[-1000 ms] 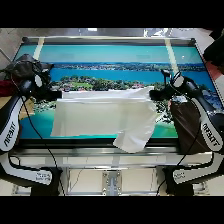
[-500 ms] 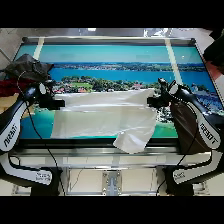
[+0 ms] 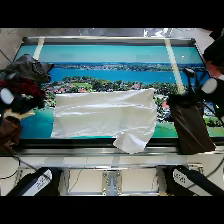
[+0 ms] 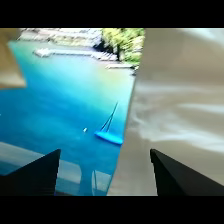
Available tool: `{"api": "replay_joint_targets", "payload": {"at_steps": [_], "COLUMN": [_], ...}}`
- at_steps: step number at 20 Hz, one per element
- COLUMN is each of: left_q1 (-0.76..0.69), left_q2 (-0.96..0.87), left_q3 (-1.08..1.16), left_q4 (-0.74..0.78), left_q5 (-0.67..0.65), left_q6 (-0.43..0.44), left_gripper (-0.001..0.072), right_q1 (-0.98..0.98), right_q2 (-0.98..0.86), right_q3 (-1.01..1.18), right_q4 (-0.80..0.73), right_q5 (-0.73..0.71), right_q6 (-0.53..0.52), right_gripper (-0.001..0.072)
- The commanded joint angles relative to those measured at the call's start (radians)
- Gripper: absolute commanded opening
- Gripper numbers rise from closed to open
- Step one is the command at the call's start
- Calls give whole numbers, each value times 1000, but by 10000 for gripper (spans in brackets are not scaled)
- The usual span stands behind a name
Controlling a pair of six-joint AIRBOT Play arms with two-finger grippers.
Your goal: Fold the shirts.
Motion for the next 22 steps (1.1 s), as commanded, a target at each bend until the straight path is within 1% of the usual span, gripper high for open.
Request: {"api": "replay_joint_targets", "payload": {"at_steps": [1, 2, 3, 4, 5, 6, 10, 12, 13, 15, 17, 18, 19, 20, 22], "left_q1": [210, 271, 319, 358, 378, 383, 357, 352, 352, 352, 352, 352, 352, 352, 351], "left_q2": [246, 268, 269, 263, 256, 250, 215, 200, 198, 198, 198, 198, 198, 198, 188], "left_q3": [-315, -384, -431, -471, -501, -527, -587, -612, -622, -628, -628, -629, -629, -630, -630], "left_q4": [-160, -242, -304, -372, -426, -454, -447, -454, -455, -454, -458, -478, -511, -544, -575], "left_q5": [-3, -23, -52, -84, -95, -93, -76, -66, -40, 4, 40, 63, 93, 125, 174], "left_q6": [-111, -110, -110, -96, -63, -57, -58, -58, -58, -59, -76, -76, -73, -72, -69], "left_gripper": [558, 547, 547, 547, 547, 547, 548, 548, 548, 548, 548, 546, 515, 465, 465], "right_q1": [-130, -147, -146, -137, -119, -91, 87, 183, 234, 306, 338, 342, 341, 341, 342], "right_q2": [214, 212, 212, 212, 212, 212, 164, 106, 74, 18, -9, -10, -10, -10, -10], "right_q3": [-331, -422, -491, -547, -596, -636, -711, -712, -712, -712, -712, -711, -710, -708, -700], "right_q4": [189, 264, 313, 365, 418, 465, 540, 613, 650, 691, 691, 694, 699, 704, 706], "right_q5": [138, 227, 261, 258, 226, 172, -38, -133, -187, -246, -273, -293, -306, -319, -321], "right_q6": [61, 30, 27, 28, 28, 29, 57, 56, 55, 55, 55, 56, 56, 56, 56], "right_gripper": [510, 511, 511, 511, 510, 510, 509, 509, 509, 509, 504, 425, 346, 334, 335]}}
